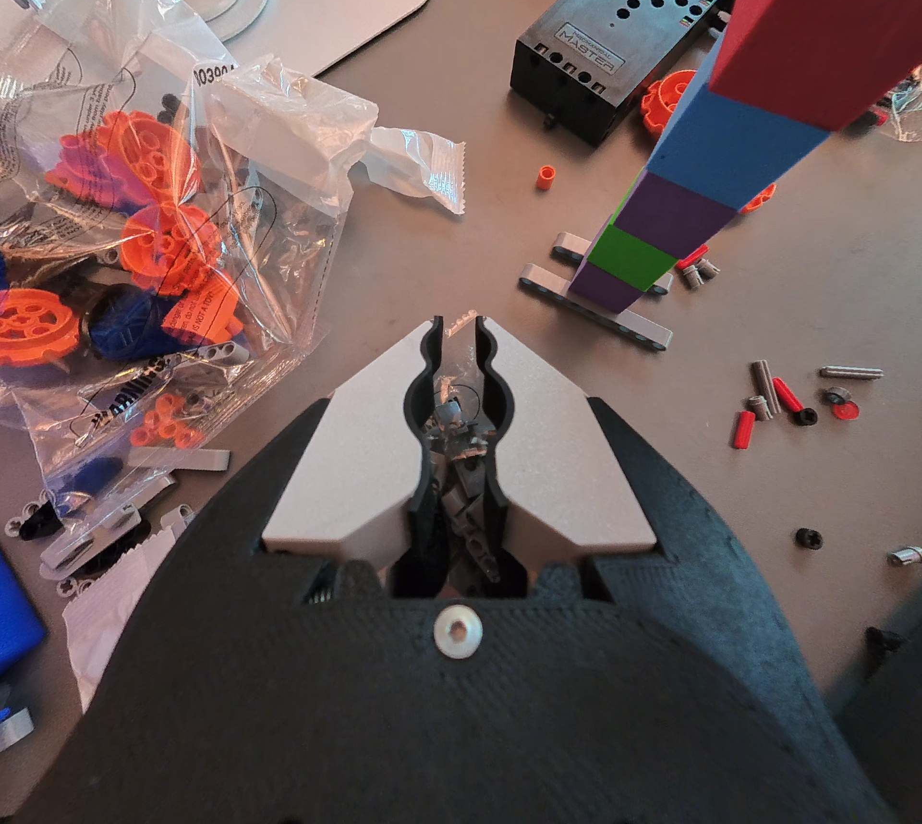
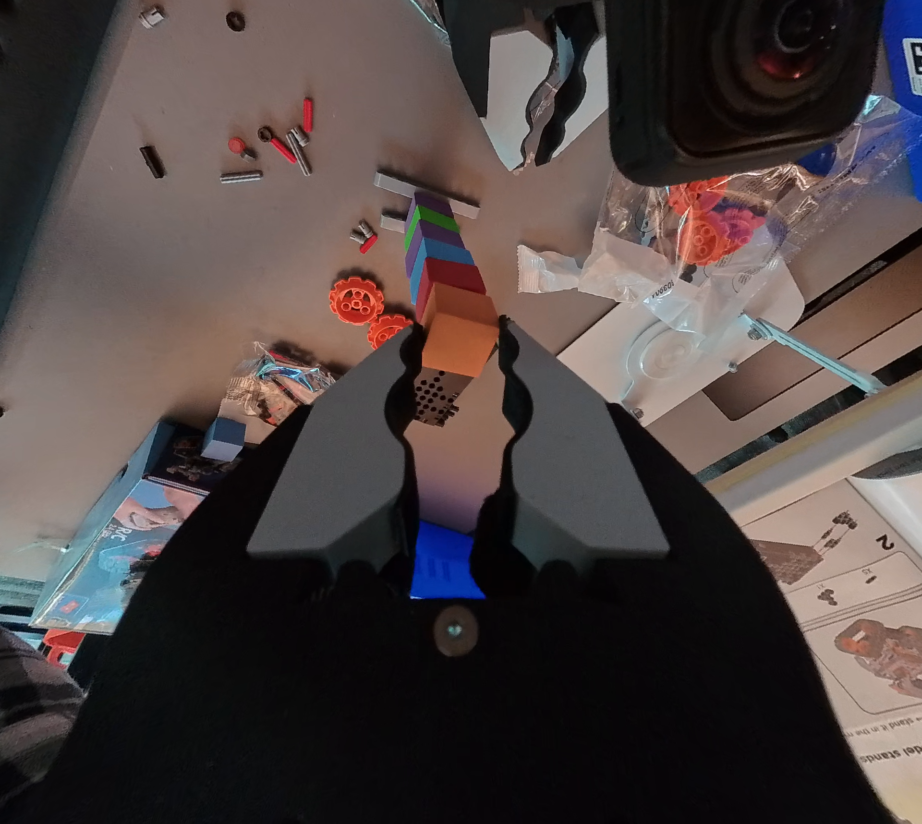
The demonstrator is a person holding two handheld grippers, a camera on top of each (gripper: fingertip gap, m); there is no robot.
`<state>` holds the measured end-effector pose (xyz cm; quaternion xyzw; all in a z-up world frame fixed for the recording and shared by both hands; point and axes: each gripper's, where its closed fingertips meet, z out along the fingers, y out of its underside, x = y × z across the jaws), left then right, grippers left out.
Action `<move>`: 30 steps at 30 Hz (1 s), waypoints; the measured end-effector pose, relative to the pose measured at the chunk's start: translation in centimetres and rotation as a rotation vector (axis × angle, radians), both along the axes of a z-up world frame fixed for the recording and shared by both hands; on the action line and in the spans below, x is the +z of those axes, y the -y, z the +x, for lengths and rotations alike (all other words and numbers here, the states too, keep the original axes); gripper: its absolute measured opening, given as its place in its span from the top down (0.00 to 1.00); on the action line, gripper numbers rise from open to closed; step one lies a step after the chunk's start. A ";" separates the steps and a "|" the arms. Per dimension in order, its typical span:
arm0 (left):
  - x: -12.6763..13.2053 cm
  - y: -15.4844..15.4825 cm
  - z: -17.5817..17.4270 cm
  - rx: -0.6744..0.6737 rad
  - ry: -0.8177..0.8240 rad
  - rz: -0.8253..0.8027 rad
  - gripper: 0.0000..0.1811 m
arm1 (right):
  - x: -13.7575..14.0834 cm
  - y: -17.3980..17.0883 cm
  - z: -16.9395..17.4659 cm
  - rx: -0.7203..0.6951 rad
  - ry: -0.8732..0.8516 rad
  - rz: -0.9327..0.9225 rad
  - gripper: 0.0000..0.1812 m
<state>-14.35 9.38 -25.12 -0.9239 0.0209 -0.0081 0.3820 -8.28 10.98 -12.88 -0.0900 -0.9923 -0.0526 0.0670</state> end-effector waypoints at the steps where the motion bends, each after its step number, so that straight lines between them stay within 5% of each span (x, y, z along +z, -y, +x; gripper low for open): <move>1: 0.0 0.0 0.0 0.000 0.001 0.000 0.94 | 0.0 0.0 0.0 0.003 -0.001 -0.001 0.84; 7: 0.0 0.0 0.0 0.000 0.000 0.001 0.94 | 0.3 0.1 -0.2 -0.023 -0.018 -0.025 0.74; 11: 0.0 0.0 0.0 0.000 -0.001 0.002 0.94 | 2.9 0.0 -0.1 -0.086 -0.107 -0.102 0.69; 16: 0.0 0.0 0.0 -0.001 -0.007 -0.002 0.94 | 4.9 -4.1 3.6 -0.290 -0.219 -0.112 0.68; 25: 0.0 0.0 0.1 0.001 -0.004 -0.006 0.93 | -7.2 -12.9 18.0 -0.618 0.031 0.015 0.69; 30: 0.0 0.1 0.0 0.003 0.003 -0.001 0.94 | -11.0 -14.7 21.6 -0.706 0.118 0.008 0.73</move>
